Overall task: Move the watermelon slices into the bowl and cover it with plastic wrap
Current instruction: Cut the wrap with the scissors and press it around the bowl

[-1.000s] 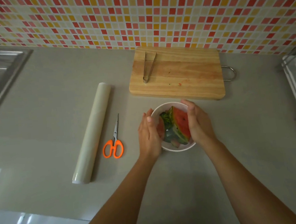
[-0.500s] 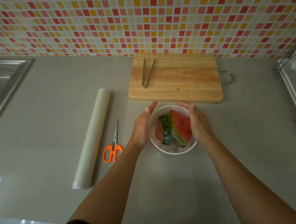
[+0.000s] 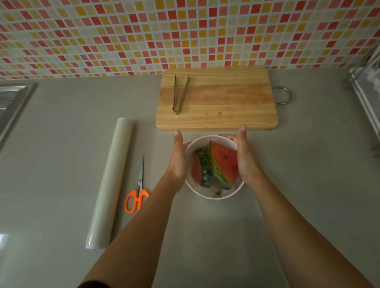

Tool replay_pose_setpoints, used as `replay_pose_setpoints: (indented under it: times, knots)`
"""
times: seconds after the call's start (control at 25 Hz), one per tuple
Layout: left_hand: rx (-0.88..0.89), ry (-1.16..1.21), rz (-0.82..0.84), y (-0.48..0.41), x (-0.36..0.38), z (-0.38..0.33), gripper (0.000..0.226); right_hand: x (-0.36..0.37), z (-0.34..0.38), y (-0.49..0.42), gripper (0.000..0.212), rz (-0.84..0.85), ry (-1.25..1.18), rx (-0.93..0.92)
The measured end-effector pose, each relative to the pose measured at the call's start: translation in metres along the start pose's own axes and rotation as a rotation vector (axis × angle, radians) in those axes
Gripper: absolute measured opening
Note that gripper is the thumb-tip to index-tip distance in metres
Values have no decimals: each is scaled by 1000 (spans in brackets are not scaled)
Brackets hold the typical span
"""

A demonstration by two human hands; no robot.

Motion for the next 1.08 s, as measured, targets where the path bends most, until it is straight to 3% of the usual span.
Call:
replay_pose_setpoints:
  times: [0.2, 0.28, 0.36, 0.52, 0.6, 0.68, 0.72, 0.8, 0.88, 0.96, 1.08]
  knots:
    - [-140, -156, -308, 9, -9, 9, 95, -5, 6, 10, 85, -147, 88, -5]
    - [-130, -53, -474, 22, -15, 18, 87, -7, 3, 16, 81, -221, 67, 19]
    - [-70, 143, -481, 42, -3, 34, 81, -6, -5, 23, 79, -261, -68, 5]
    - [70, 382, -209, 48, 17, 36, 74, -4, -24, 48, 69, -322, -391, -29]
    - [62, 425, -255, 33, -1, 24, 66, -12, -32, 60, 64, -412, -368, -60]
    - [24, 387, -421, 25, -19, 24, 61, -24, -28, 63, 58, -514, -205, -142]
    - [9, 357, -486, 29, -18, 29, 60, -27, -21, 59, 58, -497, -119, -187]
    - [-13, 343, -506, 41, 0, 39, 57, -17, -10, 45, 65, -311, -30, -230]
    - [-17, 316, -475, 47, 18, 39, 46, -7, -9, 31, 63, -174, -101, -180]
    - [-39, 324, -493, 38, 19, 31, 39, -2, -16, 25, 51, -153, -308, -92]
    - [-46, 367, -482, 26, 12, 22, 47, -1, -22, 23, 46, -219, -366, -80]
Point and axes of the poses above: each hand's wrist, its own y-axis away from the middle knuckle, its own x-axis out of the palm, z = x × y, the point moved 5 cm from there along -y, towards the middle knuckle, and after that the axes turned 15 degrees about -y, right-handed, at the moved point
